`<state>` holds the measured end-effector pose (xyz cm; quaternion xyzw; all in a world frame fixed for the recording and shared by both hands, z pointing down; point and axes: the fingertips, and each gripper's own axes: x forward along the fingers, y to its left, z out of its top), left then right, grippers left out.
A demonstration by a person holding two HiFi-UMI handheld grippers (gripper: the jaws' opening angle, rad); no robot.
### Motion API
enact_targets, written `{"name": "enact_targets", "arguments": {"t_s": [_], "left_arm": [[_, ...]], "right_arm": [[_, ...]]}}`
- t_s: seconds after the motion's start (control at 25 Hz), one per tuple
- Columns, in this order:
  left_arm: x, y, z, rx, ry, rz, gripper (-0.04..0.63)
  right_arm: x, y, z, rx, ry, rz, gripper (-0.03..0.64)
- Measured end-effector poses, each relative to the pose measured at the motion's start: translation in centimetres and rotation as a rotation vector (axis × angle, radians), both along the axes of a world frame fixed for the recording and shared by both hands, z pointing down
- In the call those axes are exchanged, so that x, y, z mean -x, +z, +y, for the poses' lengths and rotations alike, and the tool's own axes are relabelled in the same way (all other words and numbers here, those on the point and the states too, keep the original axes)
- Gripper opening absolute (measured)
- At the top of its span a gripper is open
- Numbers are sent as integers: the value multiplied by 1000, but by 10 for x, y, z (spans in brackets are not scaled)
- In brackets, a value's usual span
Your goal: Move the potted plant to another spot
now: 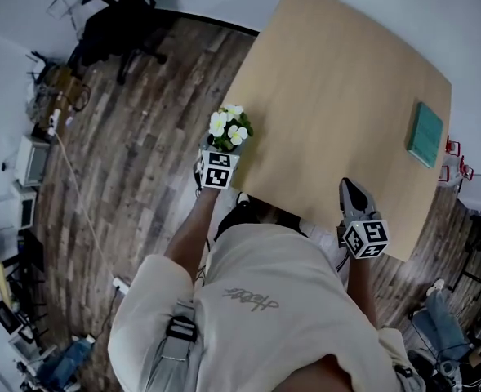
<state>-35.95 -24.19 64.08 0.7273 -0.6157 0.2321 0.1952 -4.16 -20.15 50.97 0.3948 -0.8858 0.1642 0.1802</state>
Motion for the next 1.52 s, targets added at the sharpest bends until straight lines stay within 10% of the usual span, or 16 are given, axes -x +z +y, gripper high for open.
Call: {"name": "enact_targets", "arguments": {"t_s": [1.52], "left_arm": [[-11, 54, -113, 4, 188, -2, 405]], "right_arm": [[43, 24, 1, 90, 68, 76, 3]]}}
